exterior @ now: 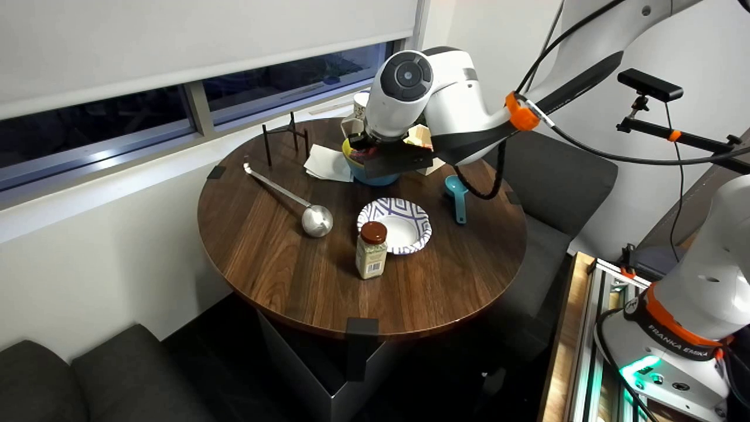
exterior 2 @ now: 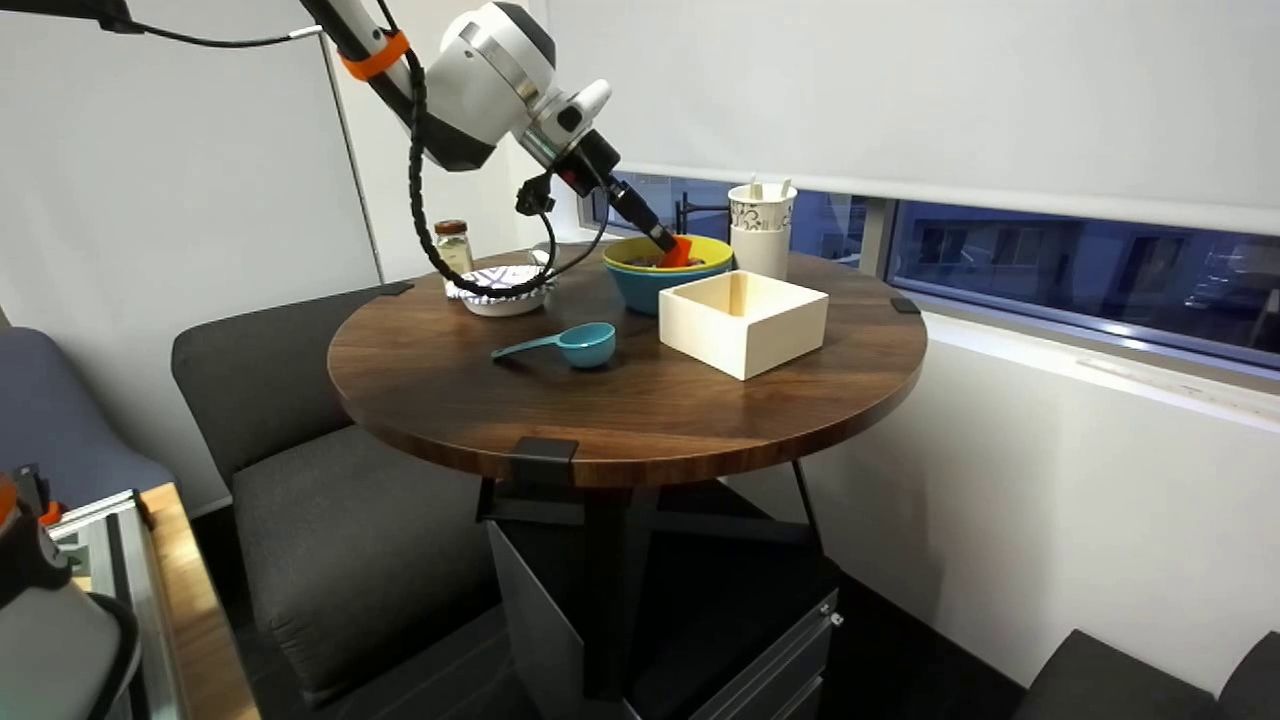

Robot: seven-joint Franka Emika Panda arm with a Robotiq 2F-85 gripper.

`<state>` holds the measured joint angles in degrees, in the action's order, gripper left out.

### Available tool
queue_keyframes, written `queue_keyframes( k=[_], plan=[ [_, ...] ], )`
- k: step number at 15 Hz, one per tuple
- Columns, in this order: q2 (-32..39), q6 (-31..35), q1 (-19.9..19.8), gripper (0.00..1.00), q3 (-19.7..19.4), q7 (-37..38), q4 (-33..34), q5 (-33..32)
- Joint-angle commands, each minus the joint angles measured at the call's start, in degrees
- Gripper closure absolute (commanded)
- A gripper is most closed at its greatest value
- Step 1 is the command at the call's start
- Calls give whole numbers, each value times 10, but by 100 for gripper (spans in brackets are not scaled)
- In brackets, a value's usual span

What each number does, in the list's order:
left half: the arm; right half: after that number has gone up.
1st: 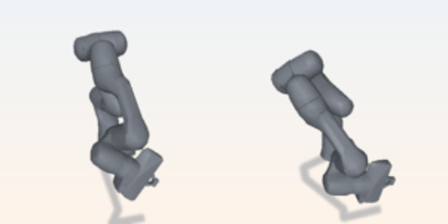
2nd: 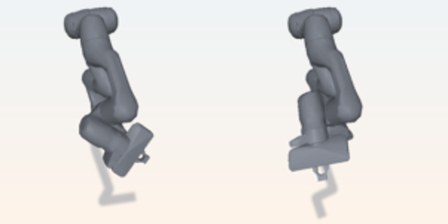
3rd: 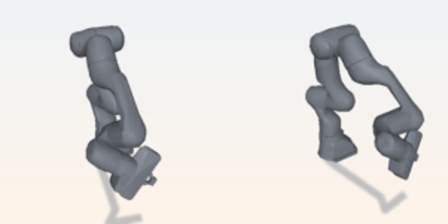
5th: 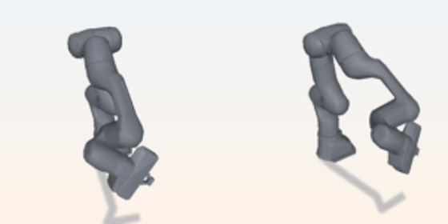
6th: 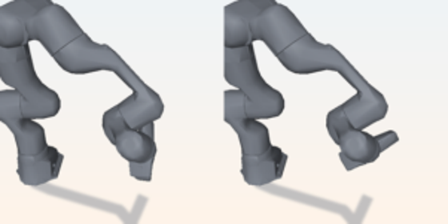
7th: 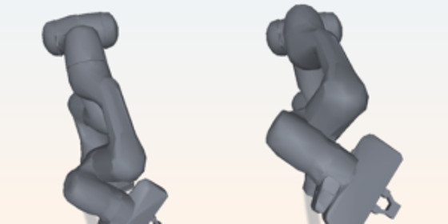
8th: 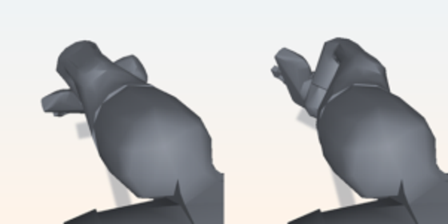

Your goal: Pick up the red block from the wooden bowl and put it in the yellow bowl

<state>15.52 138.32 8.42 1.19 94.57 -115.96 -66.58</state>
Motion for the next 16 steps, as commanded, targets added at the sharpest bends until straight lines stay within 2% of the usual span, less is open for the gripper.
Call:
queue_keyframes(
  k=[1,6,10,16],
  plan=[
    [4,18,-11,40,9,-9,-12,19],
    [-5,31,-15,3,12,-25,-16,45],
    [-24,26,-17,0,16,-70,-8,99],
    [-65,-32,-27,0,19,-307,42,294]
  ],
)
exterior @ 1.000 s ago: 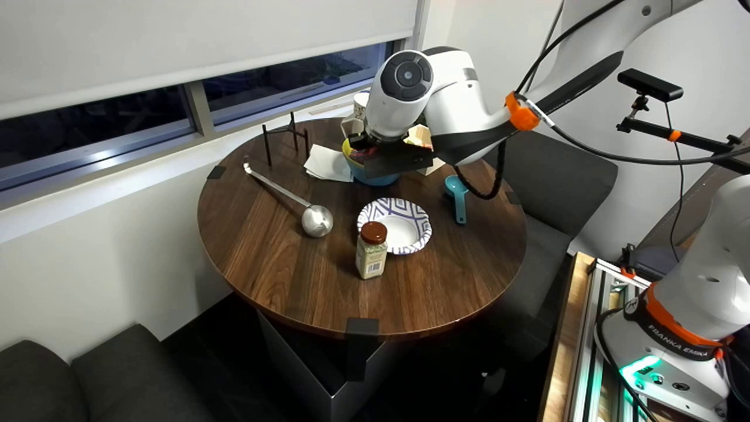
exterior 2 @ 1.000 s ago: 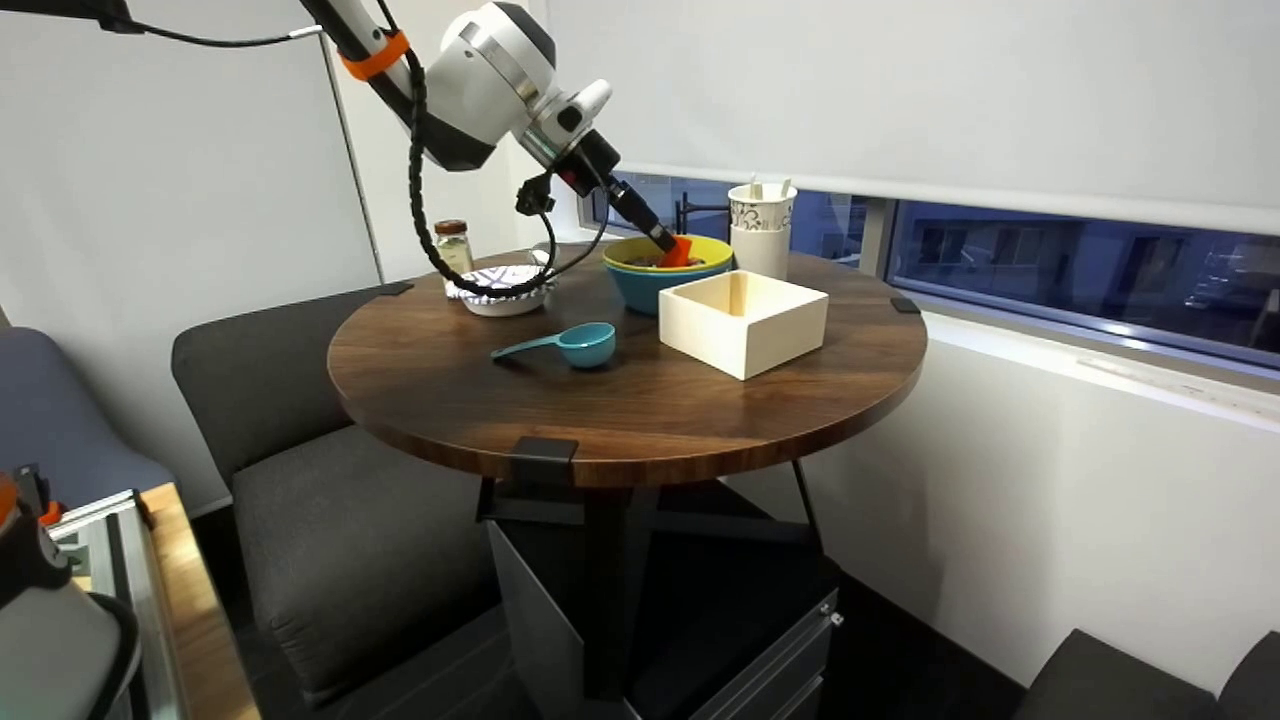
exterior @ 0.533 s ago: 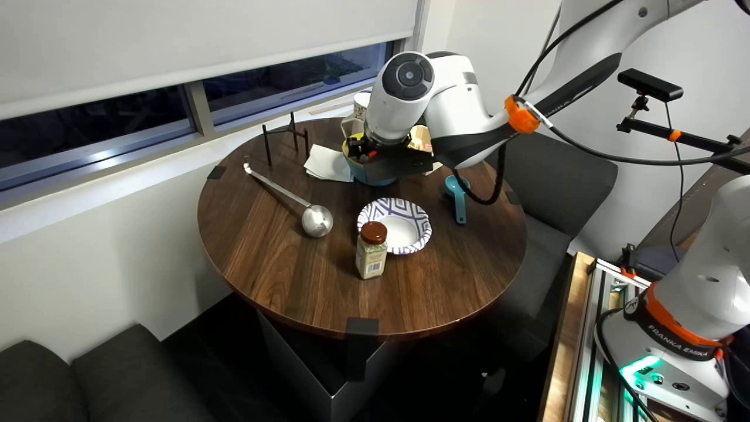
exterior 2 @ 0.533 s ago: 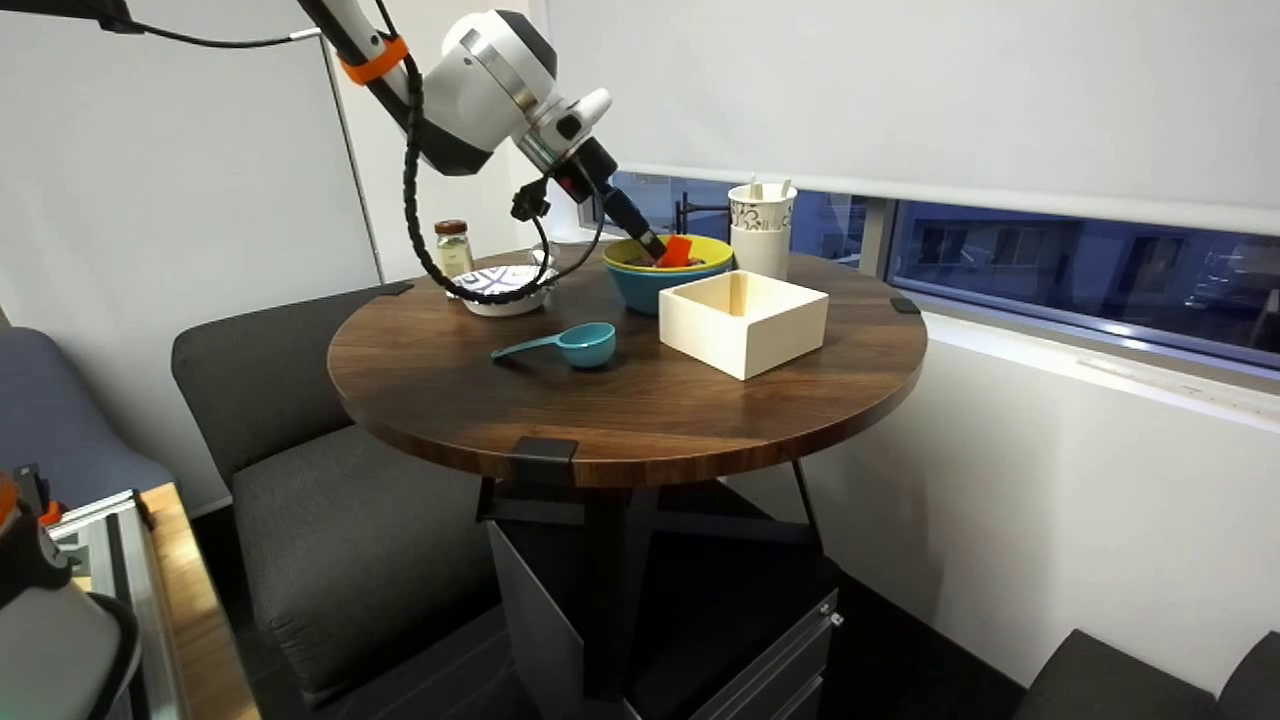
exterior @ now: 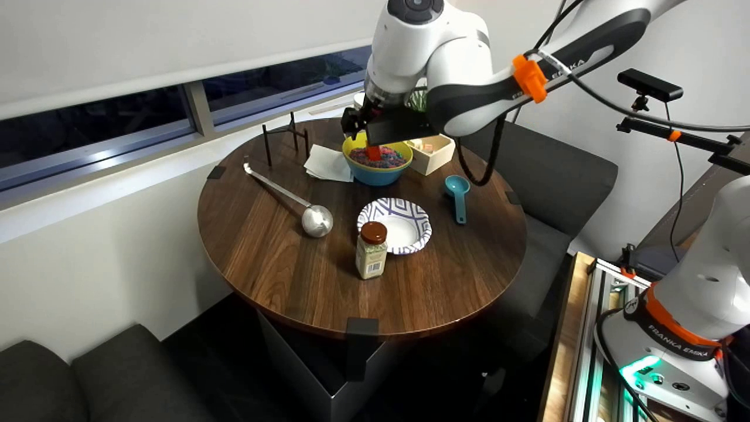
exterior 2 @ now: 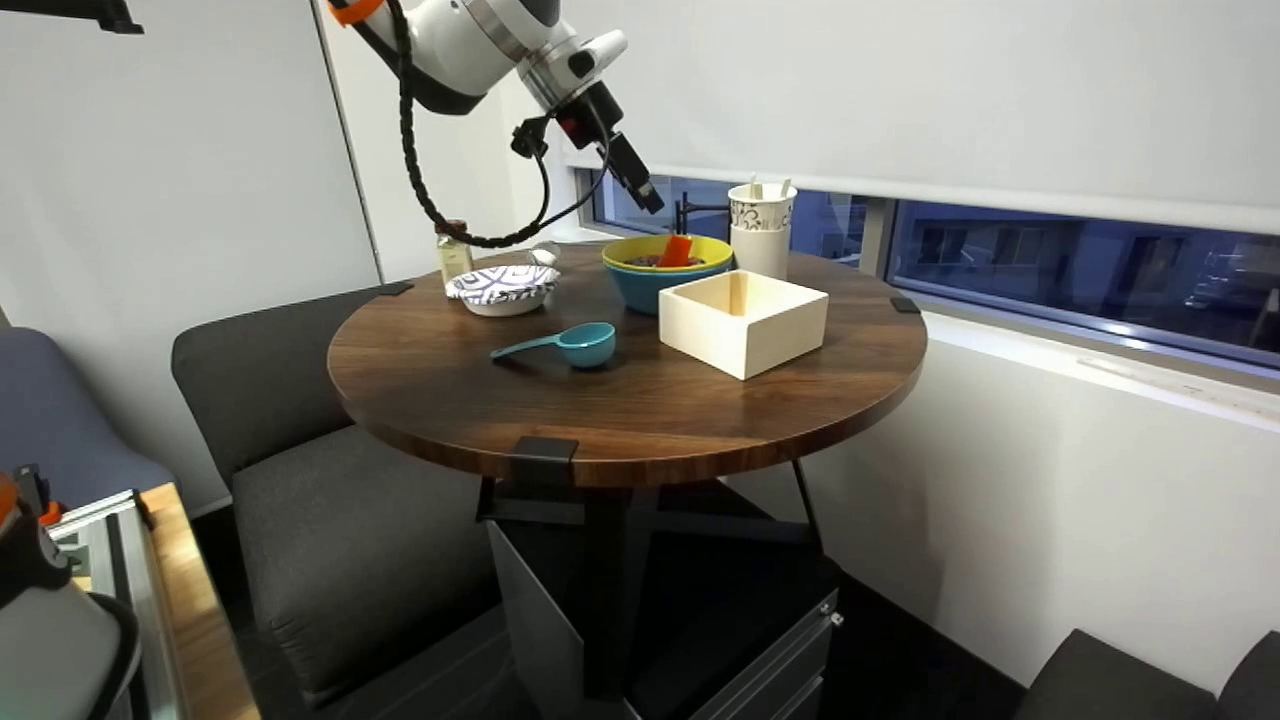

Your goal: Pick up the red block from the wooden bowl and put it in the yellow bowl

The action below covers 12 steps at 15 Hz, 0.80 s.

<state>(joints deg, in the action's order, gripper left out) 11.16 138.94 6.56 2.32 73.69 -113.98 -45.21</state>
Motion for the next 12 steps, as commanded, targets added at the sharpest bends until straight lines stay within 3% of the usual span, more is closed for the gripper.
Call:
queue_keyframes(
  k=[1,6,11,12],
  plan=[
    [-28,-50,-9,0,7,-135,33,109],
    [-64,-154,-5,0,4,-258,83,214],
    [-101,-201,-14,0,2,-332,103,278],
    [-110,-220,-17,0,3,-375,103,313]
  ],
)
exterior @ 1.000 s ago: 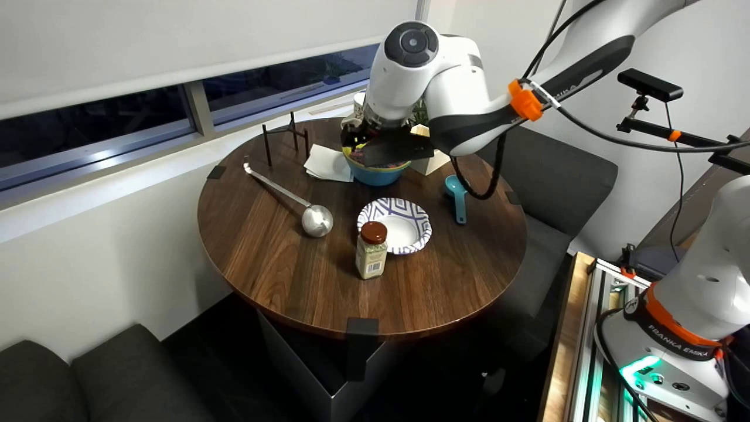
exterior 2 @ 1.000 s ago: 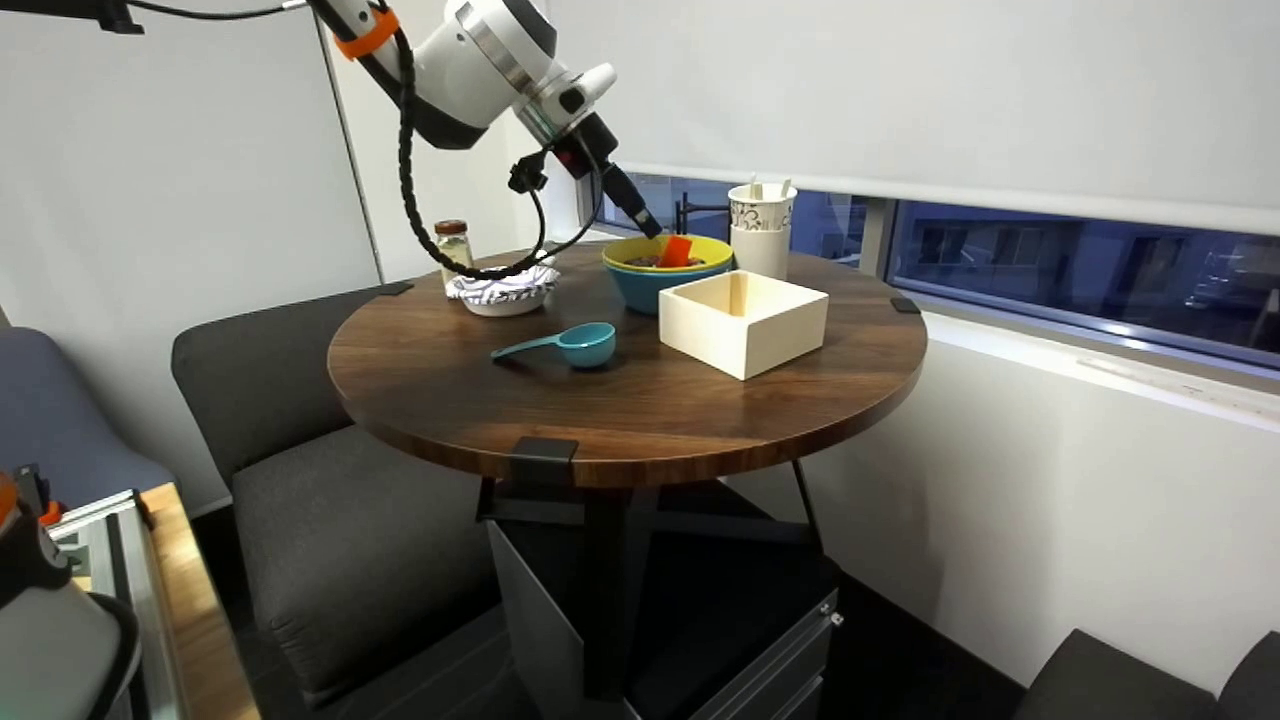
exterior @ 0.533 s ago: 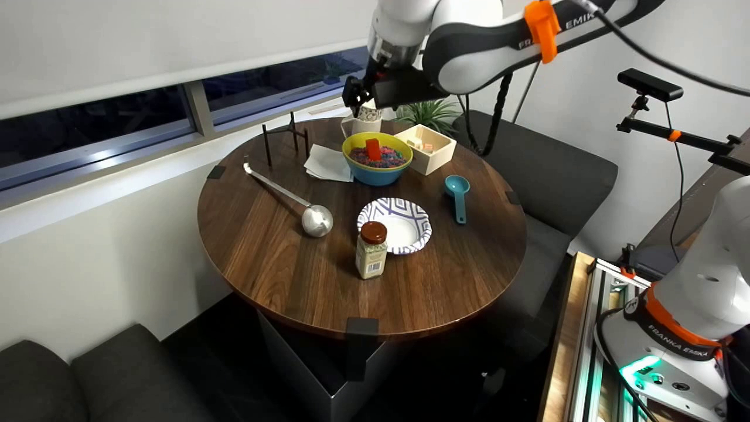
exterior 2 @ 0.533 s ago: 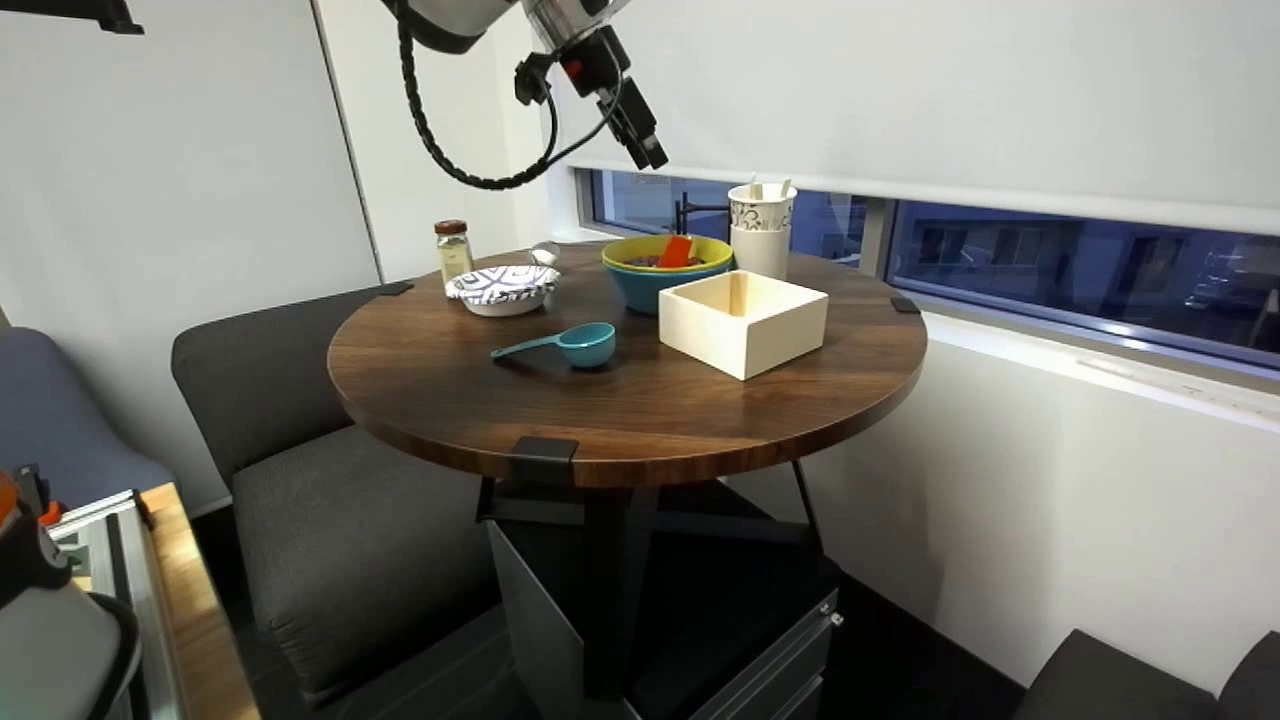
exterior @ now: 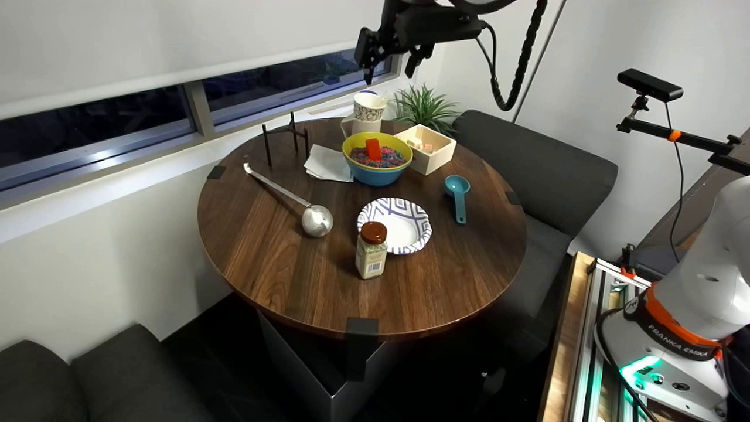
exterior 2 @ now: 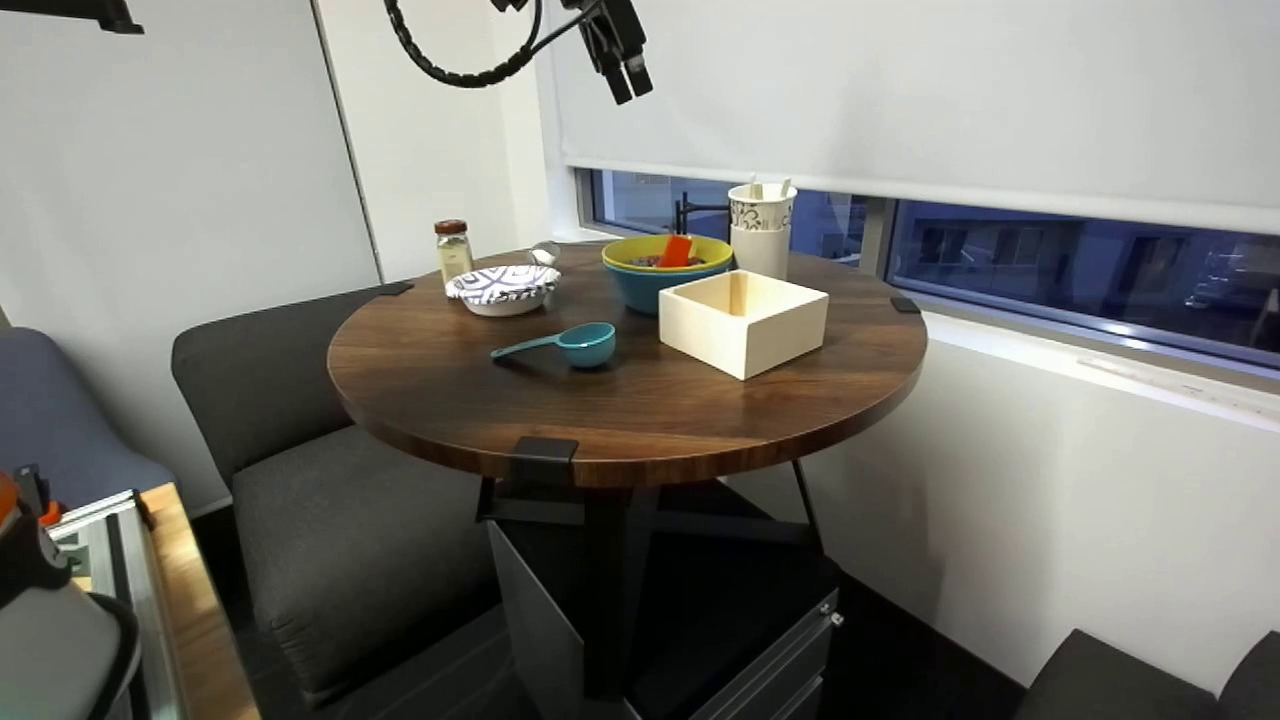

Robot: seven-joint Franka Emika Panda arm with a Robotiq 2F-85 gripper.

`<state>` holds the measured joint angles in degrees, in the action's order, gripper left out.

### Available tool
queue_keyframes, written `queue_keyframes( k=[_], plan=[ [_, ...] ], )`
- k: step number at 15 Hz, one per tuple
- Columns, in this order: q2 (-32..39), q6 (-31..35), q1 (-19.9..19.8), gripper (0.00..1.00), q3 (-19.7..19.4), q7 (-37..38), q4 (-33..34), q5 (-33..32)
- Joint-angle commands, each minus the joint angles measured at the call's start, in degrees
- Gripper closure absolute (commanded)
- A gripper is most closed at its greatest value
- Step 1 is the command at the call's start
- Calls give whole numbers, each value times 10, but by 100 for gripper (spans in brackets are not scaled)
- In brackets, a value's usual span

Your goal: Pick up the red block from the wooden bowl and put it in the yellow bowl

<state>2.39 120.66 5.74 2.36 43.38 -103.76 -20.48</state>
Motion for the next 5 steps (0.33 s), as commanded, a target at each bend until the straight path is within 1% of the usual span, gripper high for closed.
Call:
queue_keyframes(
  k=[1,2,3,5],
  plan=[
    [-34,-30,-13,0,2,-128,-7,100],
    [-13,-19,-9,0,4,-58,5,47],
    [-19,-20,-12,0,5,-89,5,68],
    [-27,-21,-15,0,5,-112,4,82]
  ],
)
